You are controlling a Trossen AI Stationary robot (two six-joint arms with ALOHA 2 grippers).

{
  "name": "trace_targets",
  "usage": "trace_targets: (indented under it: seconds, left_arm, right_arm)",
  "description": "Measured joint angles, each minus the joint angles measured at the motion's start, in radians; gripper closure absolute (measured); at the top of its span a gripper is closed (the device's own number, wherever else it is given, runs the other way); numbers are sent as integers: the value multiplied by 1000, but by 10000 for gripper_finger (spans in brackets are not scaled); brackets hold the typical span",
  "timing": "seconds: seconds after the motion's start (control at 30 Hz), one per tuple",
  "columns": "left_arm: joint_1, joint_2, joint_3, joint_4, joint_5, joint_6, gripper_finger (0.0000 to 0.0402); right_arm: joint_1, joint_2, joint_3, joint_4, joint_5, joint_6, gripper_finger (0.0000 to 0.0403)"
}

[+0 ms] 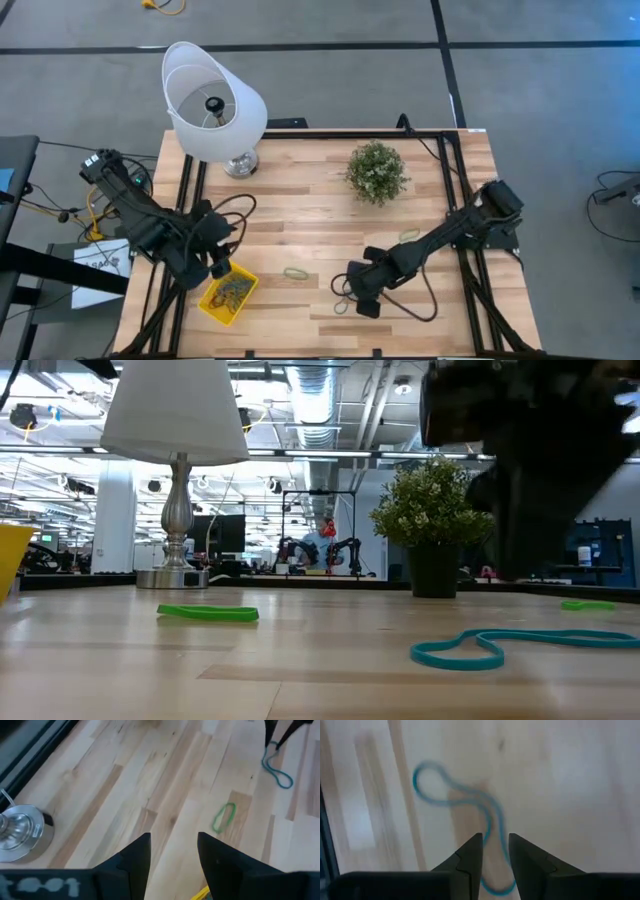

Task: Pick and place items into bin
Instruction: Put the blue rubberband into the yellow bin

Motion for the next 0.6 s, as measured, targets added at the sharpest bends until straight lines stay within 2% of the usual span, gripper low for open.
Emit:
trace_targets:
  seconds: [0.1,0.27,0.6]
  left_arm:
    - [0,-3,0,-5,-1,6,248]
    - [0,-3,0,-6,-7,29,248]
    - [0,-3,0,-5,7,29,248]
  right_arm:
    - [1,56,36,-10,-56,-64,310]
    - [10,92,111,-72,-57,-179,287]
    - [10,91,101,-84,22,-141,230]
